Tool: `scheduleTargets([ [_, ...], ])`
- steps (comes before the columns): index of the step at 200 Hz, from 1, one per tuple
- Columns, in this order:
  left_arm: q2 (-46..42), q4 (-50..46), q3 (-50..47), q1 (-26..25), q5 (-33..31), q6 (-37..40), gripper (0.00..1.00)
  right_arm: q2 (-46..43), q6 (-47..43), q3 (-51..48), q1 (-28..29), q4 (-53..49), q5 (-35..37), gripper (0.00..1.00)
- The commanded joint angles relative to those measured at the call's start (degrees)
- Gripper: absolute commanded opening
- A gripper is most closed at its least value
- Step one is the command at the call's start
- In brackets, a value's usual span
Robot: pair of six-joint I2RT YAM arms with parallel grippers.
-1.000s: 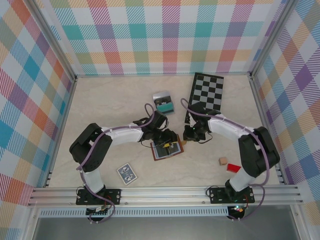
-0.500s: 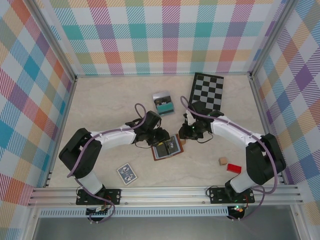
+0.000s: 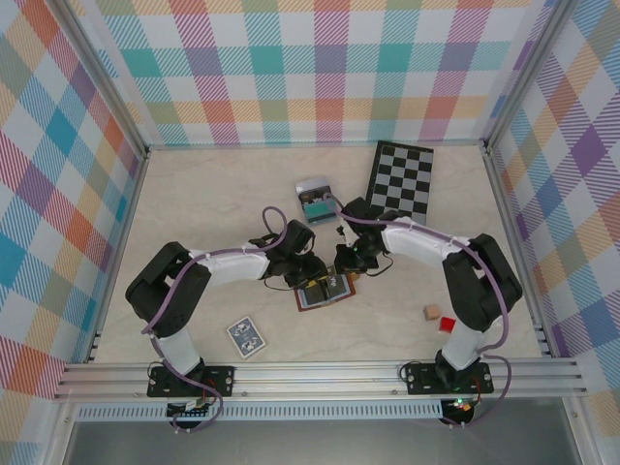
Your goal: Take the credit cards out of the card holder
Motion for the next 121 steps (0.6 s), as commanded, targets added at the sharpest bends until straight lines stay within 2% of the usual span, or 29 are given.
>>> scheduleTargets([
  [1,0.5,1.6,-0.7,0.3,1.4,-1.1,0.28,1.7,0.6,1.8,0.1,-2.1,2.9,0.18],
  [121,2.8,5.1,-1.9,0.4,4.1,-1.9,0.27,6.5,2.6,-0.6,0.1,-0.6,-0.9,0.19],
])
